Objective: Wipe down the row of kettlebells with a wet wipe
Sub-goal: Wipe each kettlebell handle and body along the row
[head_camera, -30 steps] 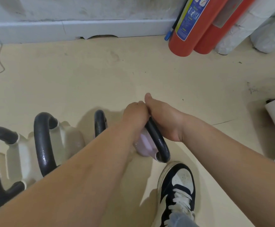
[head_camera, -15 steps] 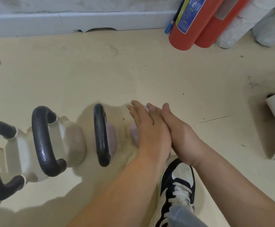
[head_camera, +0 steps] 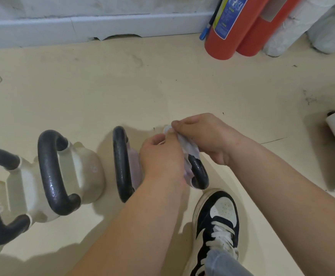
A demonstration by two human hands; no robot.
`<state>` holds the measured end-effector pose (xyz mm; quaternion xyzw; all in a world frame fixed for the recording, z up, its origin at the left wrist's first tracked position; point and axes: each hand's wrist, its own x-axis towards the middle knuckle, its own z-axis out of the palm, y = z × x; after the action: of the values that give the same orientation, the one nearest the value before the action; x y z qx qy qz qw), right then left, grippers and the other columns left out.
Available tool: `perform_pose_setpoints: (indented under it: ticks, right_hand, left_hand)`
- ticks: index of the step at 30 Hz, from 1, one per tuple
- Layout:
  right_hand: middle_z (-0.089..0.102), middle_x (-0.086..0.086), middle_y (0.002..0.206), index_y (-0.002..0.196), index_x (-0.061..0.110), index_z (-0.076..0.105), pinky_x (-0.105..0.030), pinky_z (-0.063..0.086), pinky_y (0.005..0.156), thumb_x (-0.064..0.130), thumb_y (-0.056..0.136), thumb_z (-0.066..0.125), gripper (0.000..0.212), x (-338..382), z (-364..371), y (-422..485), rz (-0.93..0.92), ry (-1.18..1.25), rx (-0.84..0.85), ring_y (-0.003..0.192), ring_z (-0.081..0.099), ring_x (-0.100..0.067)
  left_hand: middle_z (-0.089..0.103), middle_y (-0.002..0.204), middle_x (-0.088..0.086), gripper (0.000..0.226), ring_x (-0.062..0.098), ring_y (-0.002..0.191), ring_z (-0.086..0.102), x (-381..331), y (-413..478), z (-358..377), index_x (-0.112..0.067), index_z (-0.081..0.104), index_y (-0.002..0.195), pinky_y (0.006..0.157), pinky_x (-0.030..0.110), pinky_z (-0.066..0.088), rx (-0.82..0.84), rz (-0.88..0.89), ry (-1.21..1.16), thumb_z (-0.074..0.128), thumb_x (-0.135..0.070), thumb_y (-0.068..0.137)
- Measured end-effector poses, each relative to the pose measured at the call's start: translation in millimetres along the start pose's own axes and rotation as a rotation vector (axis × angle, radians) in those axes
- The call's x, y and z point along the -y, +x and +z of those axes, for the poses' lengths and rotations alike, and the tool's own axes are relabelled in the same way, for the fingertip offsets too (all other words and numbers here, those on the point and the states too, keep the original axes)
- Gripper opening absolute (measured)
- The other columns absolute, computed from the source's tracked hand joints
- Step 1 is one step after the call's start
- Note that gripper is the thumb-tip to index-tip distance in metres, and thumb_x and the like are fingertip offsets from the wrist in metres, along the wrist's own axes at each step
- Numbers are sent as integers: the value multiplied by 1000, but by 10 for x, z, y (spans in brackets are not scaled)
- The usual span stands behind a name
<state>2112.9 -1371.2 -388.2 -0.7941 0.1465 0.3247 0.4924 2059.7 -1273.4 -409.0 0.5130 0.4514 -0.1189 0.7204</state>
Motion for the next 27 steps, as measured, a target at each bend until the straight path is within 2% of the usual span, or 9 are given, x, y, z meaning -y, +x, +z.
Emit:
perform_pose_setpoints:
  ticks: [2,5,7,10,12,15,19,22,27]
  right_hand:
    - [80,-13,101,93,10,81,-35,60,90,33,103,64,31,18,30,14,11,-66,-19,99,76,-28]
    - [80,-12,101,96,11,83,-22,56,65,30,104,63,29,-1,19,-74,-16,-68,-79,90,76,-25]
    - [80,-10,98,96,12,83,-19,54,60,24,103,64,24,-42,20,-125,-36,-29,-114,86,76,-22]
    - [78,-17,99,97,8,82,-34,64,80,18,103,64,21,-133,97,-190,-92,59,-148,91,77,-30]
    - [81,-13,96,96,17,84,-46,62,93,16,103,63,22,-230,148,-255,-114,145,-163,96,77,-30]
    - [82,-5,91,92,30,84,-39,62,85,16,103,63,27,-344,183,-363,-141,184,-204,84,78,-20]
    - [82,-1,89,100,16,82,-34,64,81,18,94,78,8,-320,164,-256,-115,249,-244,84,79,-15]
    - [79,-2,78,83,11,77,-26,59,66,18,88,83,10,-216,119,-143,-87,239,-259,70,75,-12]
    - [76,-7,74,78,12,75,-32,58,65,18,89,81,14,-364,122,-236,-151,152,-313,64,70,-12]
  left_hand:
    - [79,90,0,18,18,76,76,-65,-12,-5,-29,69,109,78,34,63,45,-30,11,69,-39,95]
    - [71,60,-3,18,11,48,64,-122,-66,-6,-26,68,84,48,19,52,97,-10,28,63,-27,101]
    - [68,56,1,19,12,44,58,-75,-65,14,-22,69,84,42,19,47,55,50,92,61,-24,102]
    - [62,70,21,25,15,57,52,122,-112,-12,-9,68,85,50,27,43,34,257,162,56,-23,103]
    - [62,69,15,26,14,61,53,245,-182,-31,-14,70,86,56,29,43,65,334,164,55,-23,105]
    - [71,76,10,24,12,67,61,329,-245,-72,-22,76,91,61,28,50,97,362,148,56,-22,104]
    - [75,80,5,8,10,68,71,230,-155,-108,-19,73,93,60,19,56,-1,309,80,67,-22,98]
    - [72,81,1,5,-2,56,62,184,-123,-89,-18,68,97,51,10,47,-18,300,110,68,-22,98]
    - [68,75,2,13,4,57,54,287,-238,-125,-20,63,87,51,15,44,27,399,227,66,-23,98]
